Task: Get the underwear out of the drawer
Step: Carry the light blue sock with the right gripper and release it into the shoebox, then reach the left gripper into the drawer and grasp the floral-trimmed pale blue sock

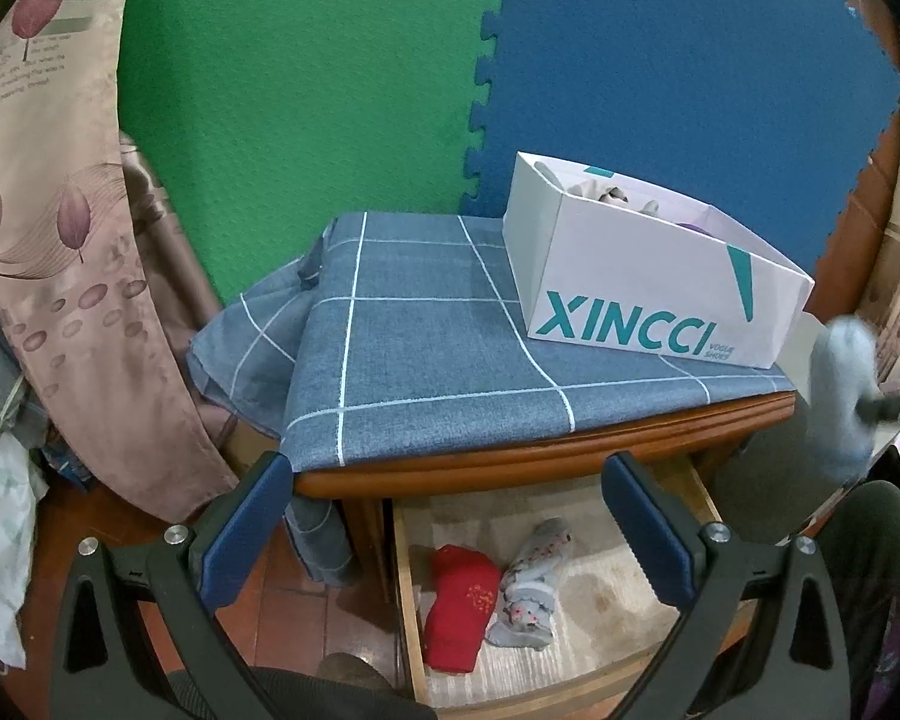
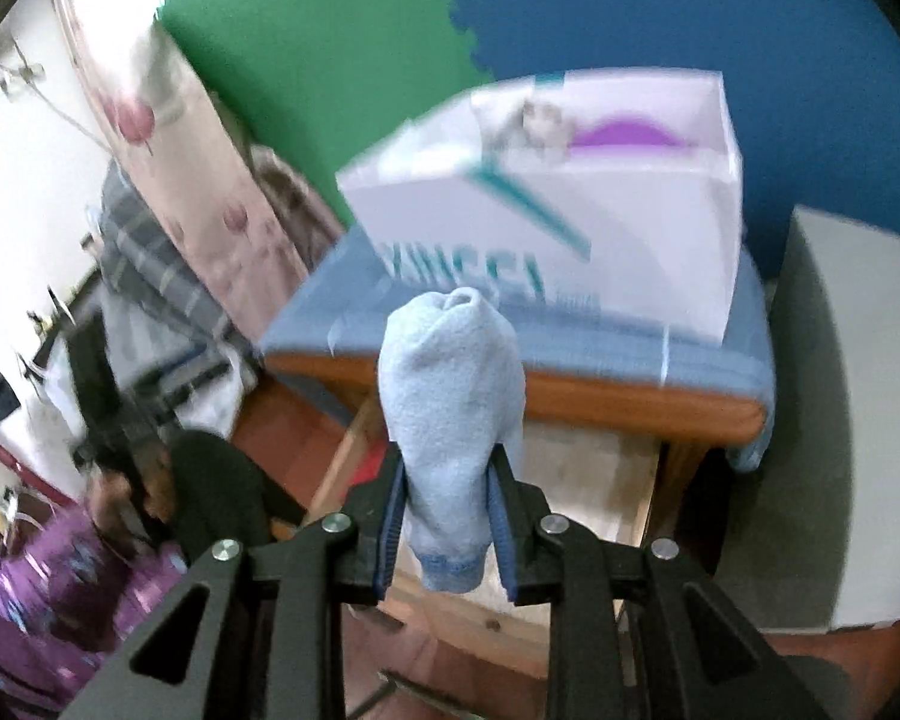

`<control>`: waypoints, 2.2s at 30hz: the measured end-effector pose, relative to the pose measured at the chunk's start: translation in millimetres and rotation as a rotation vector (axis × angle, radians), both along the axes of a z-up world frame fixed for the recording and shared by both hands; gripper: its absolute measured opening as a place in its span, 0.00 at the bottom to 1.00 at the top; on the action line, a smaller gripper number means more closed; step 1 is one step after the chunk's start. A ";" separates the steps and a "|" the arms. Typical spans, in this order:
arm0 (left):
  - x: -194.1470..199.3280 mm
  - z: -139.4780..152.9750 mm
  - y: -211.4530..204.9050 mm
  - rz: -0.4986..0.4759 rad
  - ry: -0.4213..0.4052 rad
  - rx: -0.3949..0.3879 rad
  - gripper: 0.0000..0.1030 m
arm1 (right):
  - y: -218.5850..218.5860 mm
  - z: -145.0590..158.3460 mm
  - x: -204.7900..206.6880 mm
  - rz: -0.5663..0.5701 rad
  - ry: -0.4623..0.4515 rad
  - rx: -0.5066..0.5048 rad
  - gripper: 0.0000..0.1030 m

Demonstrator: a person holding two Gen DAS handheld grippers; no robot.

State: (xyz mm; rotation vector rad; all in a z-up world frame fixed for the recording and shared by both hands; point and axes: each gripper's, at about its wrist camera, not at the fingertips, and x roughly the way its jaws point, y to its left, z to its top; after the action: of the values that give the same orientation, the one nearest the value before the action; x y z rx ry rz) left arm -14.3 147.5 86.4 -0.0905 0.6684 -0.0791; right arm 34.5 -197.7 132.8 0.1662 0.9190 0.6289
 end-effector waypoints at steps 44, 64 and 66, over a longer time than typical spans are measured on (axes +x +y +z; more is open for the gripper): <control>3.3 -2.0 5.7 -0.002 0.029 -0.065 0.99 | 17.5 5.9 303.7 -0.089 -0.034 -0.630 0.30; 4.9 -5.7 7.5 -0.008 0.059 -0.067 0.99 | -39.6 65.8 150.3 -0.154 -0.332 -0.070 0.49; 7.7 -8.4 3.7 -0.038 0.083 -0.066 0.99 | -51.3 53.6 113.7 -0.146 -0.331 -0.012 0.49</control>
State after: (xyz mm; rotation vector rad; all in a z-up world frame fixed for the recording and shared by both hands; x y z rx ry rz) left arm -6.5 151.1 78.0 -0.1457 0.7511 -0.1346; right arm 148.2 -249.0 186.4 0.1126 0.5852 0.4962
